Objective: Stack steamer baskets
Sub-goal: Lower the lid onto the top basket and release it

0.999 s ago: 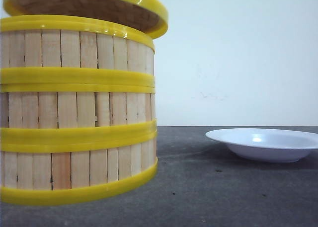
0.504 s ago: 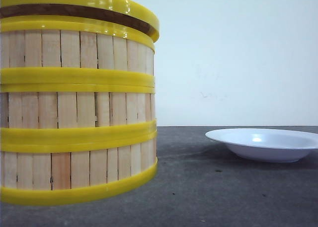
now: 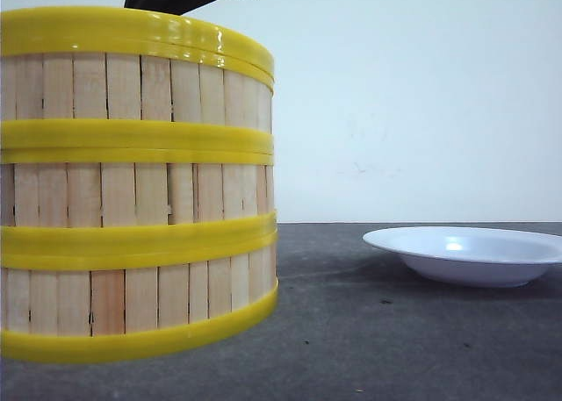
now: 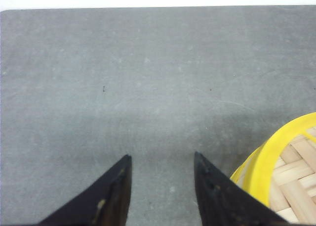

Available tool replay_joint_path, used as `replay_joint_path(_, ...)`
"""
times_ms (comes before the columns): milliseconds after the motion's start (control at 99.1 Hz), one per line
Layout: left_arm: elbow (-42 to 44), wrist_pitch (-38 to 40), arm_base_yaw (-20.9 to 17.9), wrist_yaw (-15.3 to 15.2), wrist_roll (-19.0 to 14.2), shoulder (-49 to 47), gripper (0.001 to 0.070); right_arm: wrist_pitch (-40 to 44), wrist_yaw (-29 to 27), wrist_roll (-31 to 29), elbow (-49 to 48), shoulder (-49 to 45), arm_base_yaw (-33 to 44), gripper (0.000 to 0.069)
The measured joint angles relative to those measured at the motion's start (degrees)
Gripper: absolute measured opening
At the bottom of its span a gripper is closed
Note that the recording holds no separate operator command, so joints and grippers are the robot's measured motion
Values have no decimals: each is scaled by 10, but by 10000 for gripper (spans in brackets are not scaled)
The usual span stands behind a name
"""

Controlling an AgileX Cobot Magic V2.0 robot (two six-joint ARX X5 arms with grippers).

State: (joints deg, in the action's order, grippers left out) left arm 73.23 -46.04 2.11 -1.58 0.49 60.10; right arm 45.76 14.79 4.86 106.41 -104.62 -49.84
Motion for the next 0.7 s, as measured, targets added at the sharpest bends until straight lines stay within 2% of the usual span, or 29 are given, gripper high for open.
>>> replay_joint_path(101,0,0,0,0,0,0,228,3,0,1,0,0,-1,266)
replay_joint_path(182,0,0,0,0,0,0,228,-1,0,1,0,0,-1,324)
replay_joint_path(454,0,0,0,0,0,0,228,-22,0,-6,0,16,7,373)
replay_joint_path(696,0,-10,0,3,0,0,228,16,-30,-8,1,116,67,377)
